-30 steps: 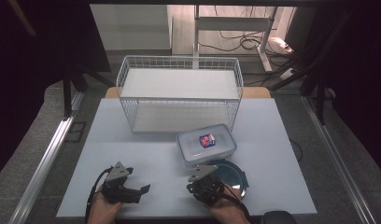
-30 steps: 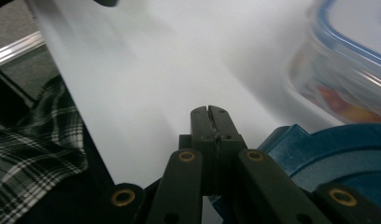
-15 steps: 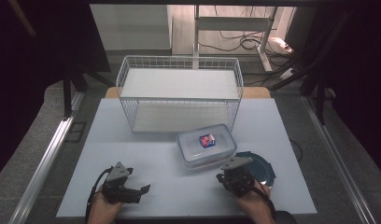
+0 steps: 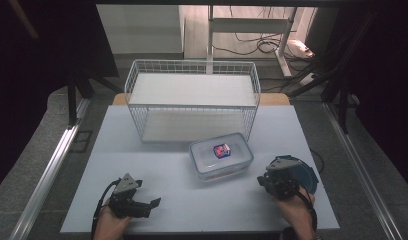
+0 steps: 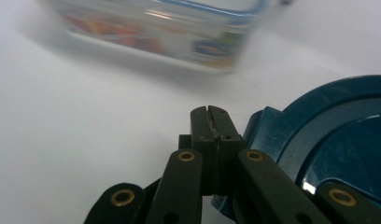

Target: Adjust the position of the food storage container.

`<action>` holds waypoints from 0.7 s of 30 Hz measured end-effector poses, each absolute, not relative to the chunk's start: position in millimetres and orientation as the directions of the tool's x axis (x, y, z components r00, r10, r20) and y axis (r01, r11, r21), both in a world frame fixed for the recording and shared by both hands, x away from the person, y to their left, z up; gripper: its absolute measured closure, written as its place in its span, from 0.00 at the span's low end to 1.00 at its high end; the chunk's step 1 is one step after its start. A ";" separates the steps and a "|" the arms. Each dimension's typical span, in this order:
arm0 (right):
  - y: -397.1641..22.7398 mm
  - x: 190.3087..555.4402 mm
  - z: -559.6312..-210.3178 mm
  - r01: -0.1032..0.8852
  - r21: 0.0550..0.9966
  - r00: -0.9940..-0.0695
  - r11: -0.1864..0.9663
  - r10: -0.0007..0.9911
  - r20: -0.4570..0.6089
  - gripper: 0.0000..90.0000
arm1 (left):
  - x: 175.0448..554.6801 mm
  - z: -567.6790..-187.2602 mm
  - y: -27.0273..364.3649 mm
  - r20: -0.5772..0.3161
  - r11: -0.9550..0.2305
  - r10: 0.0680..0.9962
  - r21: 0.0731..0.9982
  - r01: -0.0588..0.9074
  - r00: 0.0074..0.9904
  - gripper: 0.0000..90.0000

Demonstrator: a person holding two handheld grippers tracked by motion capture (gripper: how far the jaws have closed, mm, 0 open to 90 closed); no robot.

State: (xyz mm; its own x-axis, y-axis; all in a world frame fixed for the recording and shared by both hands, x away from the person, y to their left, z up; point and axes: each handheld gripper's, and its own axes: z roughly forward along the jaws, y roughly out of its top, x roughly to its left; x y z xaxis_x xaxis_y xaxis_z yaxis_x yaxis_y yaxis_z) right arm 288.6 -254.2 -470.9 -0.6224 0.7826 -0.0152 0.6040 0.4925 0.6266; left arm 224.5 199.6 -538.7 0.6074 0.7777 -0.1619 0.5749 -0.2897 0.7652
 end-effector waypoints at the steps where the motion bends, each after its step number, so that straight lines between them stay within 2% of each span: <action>1: -258.0 289.8 -470.8 0.607 0.628 -0.613 0.487 0.789 -0.019 1.00 | 224.6 -538.7 199.5 -0.162 -0.290 0.778 0.765 0.575 0.608 0.05; 10: -284.3 301.6 -469.6 0.629 0.637 -0.555 0.445 0.831 -0.032 0.99 | 225.1 -538.8 199.5 -0.161 -0.293 0.779 0.762 0.578 0.606 0.05; 16: -285.1 308.7 -462.7 0.618 0.677 -0.540 0.400 0.842 -0.003 0.99 | 228.0 -538.0 200.1 -0.171 -0.281 0.786 0.758 0.589 0.594 0.06; 21: -269.8 333.2 -455.9 0.603 0.691 -0.543 0.398 0.840 -0.010 0.99 | 232.8 -534.8 198.2 -0.171 -0.285 0.790 0.749 0.599 0.589 0.08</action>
